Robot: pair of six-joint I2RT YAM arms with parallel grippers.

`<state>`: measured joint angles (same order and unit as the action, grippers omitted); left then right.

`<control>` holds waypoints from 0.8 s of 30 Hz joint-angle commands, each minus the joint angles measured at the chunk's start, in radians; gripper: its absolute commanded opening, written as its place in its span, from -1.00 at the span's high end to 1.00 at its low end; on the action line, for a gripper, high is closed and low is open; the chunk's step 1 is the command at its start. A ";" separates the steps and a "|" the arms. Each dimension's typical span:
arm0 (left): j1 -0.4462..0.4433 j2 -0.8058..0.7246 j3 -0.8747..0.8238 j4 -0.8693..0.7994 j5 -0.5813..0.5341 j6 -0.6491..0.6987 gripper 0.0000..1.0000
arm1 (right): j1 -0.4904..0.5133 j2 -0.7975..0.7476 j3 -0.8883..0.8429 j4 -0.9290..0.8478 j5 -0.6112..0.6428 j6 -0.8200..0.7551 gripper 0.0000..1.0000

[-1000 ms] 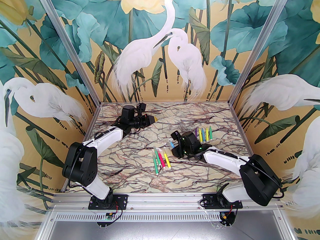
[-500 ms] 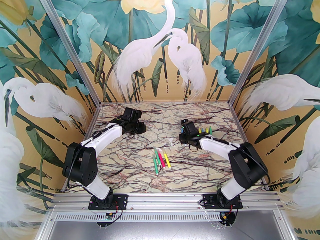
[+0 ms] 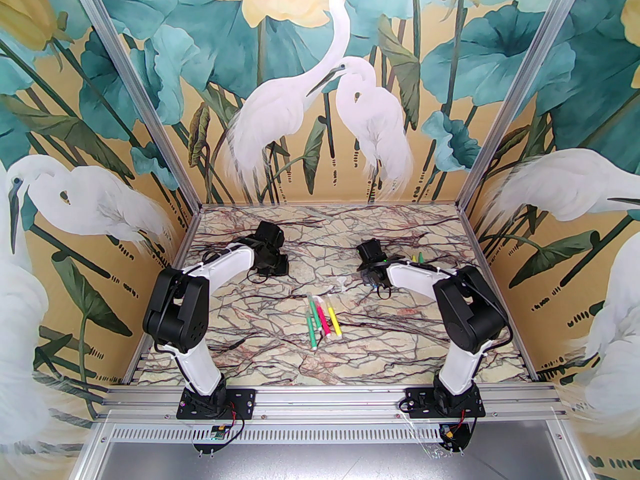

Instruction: Open the pen caps

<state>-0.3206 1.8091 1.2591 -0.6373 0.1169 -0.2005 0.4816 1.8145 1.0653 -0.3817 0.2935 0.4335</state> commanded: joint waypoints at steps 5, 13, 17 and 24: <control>0.000 0.075 0.051 -0.011 -0.038 0.031 1.00 | -0.034 0.022 0.012 -0.009 0.013 0.027 0.91; -0.001 0.123 0.090 -0.005 -0.020 0.044 1.00 | -0.048 0.039 0.010 0.001 0.006 0.023 0.77; -0.001 0.143 0.103 -0.009 -0.014 0.046 0.98 | -0.051 0.047 0.013 -0.001 0.006 0.023 0.72; -0.002 0.179 0.130 -0.016 -0.011 0.047 0.90 | -0.056 0.058 0.018 -0.005 0.005 0.022 0.66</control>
<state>-0.3206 1.9614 1.3659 -0.6392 0.1062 -0.1673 0.4316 1.8481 1.0653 -0.3820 0.2920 0.4419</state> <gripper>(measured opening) 0.150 0.183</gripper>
